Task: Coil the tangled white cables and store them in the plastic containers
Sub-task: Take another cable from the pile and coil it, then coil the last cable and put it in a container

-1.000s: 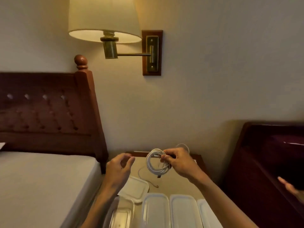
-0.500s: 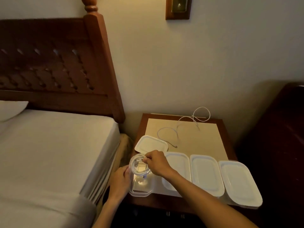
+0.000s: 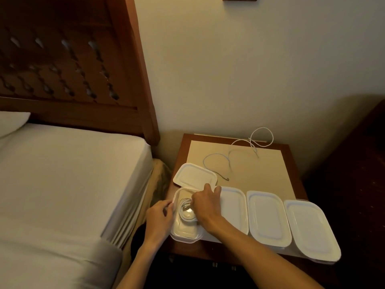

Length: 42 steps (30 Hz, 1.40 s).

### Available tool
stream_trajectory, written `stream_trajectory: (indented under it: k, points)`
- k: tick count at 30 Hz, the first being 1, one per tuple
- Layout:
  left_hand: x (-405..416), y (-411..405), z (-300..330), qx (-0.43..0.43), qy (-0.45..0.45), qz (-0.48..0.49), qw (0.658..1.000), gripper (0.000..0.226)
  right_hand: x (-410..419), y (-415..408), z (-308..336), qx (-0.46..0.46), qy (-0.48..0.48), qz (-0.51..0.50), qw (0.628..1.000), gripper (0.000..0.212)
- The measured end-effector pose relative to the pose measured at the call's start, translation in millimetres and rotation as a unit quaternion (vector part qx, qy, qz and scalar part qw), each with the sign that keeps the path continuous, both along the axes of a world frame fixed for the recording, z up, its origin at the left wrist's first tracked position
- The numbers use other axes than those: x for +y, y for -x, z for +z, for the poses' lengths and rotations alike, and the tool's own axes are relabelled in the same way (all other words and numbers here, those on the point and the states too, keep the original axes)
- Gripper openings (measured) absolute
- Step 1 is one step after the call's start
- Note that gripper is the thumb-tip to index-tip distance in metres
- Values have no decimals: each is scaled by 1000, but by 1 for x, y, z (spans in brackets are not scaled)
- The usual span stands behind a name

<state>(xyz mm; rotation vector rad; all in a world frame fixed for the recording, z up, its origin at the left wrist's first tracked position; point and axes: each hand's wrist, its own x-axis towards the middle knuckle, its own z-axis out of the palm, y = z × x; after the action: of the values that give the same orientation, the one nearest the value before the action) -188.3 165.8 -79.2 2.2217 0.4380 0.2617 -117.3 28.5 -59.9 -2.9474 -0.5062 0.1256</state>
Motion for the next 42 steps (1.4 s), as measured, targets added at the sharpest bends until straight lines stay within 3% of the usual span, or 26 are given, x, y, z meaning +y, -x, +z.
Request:
stream_trajectory:
  k: [8,12,14,18,25,29,32,36,39,42]
  points:
    - [-11,-4,1,-25,18,7,1000,19,-6,-6,-6,-35,0,25,999,26]
    - [-11,-6,0,-24,29,15,999,19,-18,-21,10,-84,-258,-34,962,26]
    - [-12,-6,2,-23,38,13,999,17,-33,-49,11,-49,-315,-96,943,19]
    - [-12,-8,2,-22,50,12,998,17,-61,-105,3,48,-163,-107,979,24]
    - [-5,-10,-9,-12,54,-4,998,20,-61,-127,-9,68,-73,-33,994,22]
    - [-7,-10,-6,-19,38,27,999,23,-63,-132,-8,68,-78,-39,994,23]
    - [-16,-17,14,-72,-12,60,995,23,-69,-134,9,112,-139,-56,982,21]
    - [-43,-44,61,-151,-57,-37,986,23,-96,-136,65,148,-191,-57,969,17]
    - [-78,-84,104,-205,-41,-127,970,39,-128,-130,129,162,-199,-26,966,28]
    - [-121,-130,154,-216,-10,-204,955,63,-164,-114,195,170,-290,12,942,29]
